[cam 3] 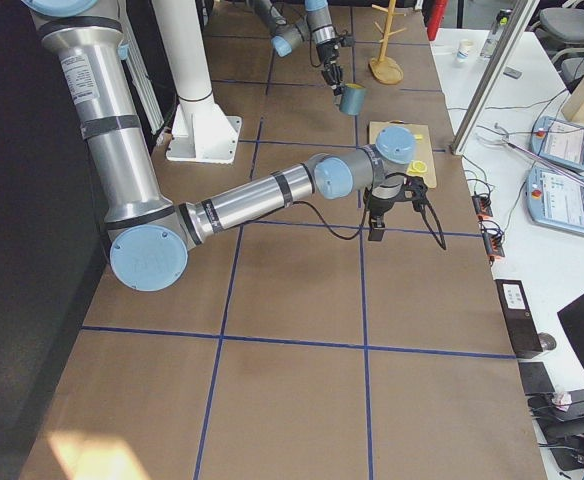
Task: Hang cup on storage rack
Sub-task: 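Lift the mug and carry it toward the wooden mug rack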
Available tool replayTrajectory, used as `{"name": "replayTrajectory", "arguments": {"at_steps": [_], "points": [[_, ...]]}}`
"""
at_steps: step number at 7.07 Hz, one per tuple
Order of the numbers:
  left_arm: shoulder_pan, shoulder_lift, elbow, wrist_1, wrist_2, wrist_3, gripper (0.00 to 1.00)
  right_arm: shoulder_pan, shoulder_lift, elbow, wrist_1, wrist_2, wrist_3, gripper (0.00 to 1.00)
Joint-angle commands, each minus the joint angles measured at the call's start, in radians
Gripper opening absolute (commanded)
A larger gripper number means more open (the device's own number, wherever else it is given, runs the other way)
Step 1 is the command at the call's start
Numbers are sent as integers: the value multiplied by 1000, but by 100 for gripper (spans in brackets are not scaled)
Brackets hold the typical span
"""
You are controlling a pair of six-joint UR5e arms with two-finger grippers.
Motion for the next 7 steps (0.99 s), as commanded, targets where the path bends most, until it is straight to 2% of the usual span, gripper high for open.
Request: {"name": "replayTrajectory", "arguments": {"at_steps": [1, 3, 4, 5, 7], "points": [[-135, 2, 14, -6, -14, -196, 0, 22, -1, 4, 0, 6, -11, 100], [-229, 6, 14, -22, -39, -440, 0, 26, -3, 4, 0, 4, -11, 100], [-262, 6, 16, -76, -43, -637, 0, 26, -1, 4, 2, 1, -11, 100], [-266, 6, 46, -195, -41, -799, 0, 26, 3, 2, 2, -2, -11, 100], [-318, 8, 219, -507, -35, -1097, 0, 27, 3, 5, 2, -4, -11, 100]]}}
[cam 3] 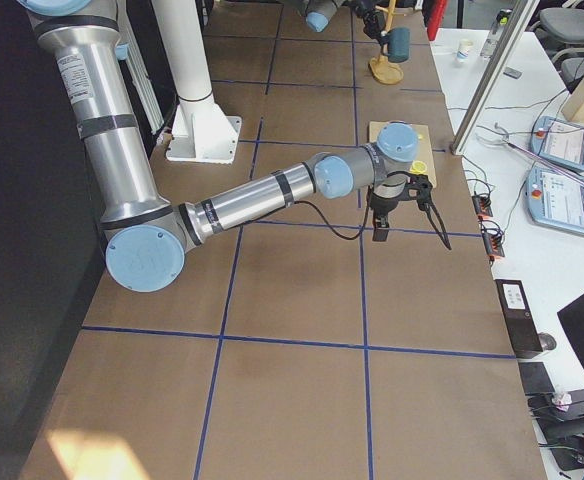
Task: Hang cup on storage rack
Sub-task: 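Lift the mug and carry it toward the wooden mug rack, then tilt the mug and hook its handle onto a rack peg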
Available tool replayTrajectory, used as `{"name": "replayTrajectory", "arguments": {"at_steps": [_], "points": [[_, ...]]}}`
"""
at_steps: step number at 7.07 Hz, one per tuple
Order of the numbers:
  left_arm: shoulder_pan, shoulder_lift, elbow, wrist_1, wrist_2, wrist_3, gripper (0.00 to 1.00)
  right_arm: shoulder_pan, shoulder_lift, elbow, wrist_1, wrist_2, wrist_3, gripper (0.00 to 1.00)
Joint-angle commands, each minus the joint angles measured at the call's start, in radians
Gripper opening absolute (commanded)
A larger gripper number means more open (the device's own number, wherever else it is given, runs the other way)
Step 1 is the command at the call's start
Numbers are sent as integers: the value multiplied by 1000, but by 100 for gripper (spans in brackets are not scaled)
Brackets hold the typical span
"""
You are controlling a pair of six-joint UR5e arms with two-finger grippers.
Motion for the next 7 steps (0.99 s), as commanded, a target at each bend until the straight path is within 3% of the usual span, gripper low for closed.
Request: {"name": "replayTrajectory", "arguments": {"at_steps": [1, 4, 7], "points": [[-71, 1, 167, -273, 2, -283, 0, 1, 4, 2, 0, -2, 1, 100], [-127, 84, 209, -453, 68, -593, 0, 1, 11, 2, 2, -6, 1, 100], [-173, 111, 363, -674, 127, -802, 0, 3, 11, 16, 2, -7, 4, 100]]}}
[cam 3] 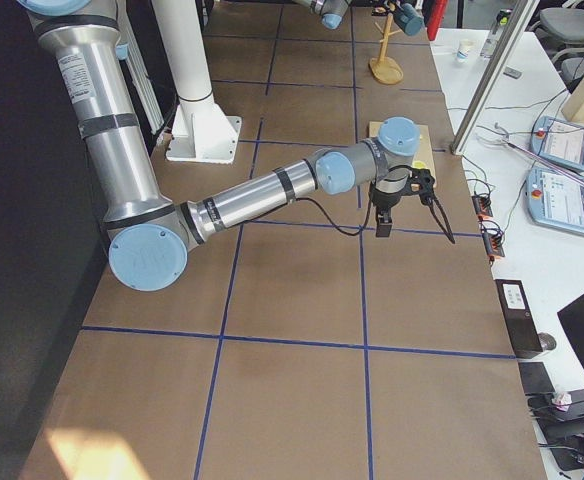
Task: Hang cup on storage rack
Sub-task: 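Tilt the mug and hook its handle onto a rack peg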
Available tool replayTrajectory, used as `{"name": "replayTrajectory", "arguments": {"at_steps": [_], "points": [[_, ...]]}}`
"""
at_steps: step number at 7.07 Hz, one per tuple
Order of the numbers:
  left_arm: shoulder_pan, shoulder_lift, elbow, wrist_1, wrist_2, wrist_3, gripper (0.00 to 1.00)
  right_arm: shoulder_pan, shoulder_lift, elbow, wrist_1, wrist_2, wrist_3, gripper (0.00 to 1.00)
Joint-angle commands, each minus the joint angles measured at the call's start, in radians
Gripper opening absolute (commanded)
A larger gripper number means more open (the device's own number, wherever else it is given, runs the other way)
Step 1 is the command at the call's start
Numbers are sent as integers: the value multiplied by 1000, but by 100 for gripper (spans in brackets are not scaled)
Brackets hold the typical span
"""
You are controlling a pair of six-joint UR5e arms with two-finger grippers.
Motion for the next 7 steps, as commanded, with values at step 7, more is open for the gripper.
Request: {"name": "replayTrajectory", "arguments": {"at_steps": [7], "points": [[-54, -28, 186, -142, 98, -161, 0, 3, -1, 13, -1, -2, 0, 100]]}}
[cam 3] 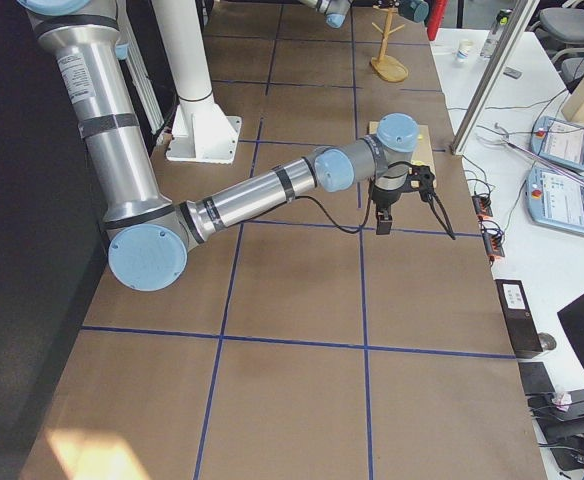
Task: Hang cup on storage rack
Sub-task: 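Tilt the mug and hook its handle onto a rack peg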
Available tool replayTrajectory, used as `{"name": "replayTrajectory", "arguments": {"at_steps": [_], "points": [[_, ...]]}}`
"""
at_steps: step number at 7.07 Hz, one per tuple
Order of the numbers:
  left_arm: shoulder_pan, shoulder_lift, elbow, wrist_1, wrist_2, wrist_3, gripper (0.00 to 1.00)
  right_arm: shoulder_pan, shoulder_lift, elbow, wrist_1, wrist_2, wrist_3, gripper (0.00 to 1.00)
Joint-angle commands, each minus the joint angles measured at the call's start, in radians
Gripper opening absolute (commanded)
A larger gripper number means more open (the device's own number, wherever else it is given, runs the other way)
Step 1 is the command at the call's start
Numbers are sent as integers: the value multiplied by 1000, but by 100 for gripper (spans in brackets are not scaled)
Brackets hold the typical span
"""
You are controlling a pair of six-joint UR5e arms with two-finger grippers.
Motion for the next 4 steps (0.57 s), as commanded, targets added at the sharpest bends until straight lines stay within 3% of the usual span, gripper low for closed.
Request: {"name": "replayTrajectory", "arguments": {"at_steps": [1, 4], "points": [[2, -21, 24, 0, 2, 0, 0, 3, 2, 6, -1, 0, 0, 100], [-1, -52, 86, -2, 9, 0, 0, 3, 2, 10, -1, 0, 3, 100]]}}
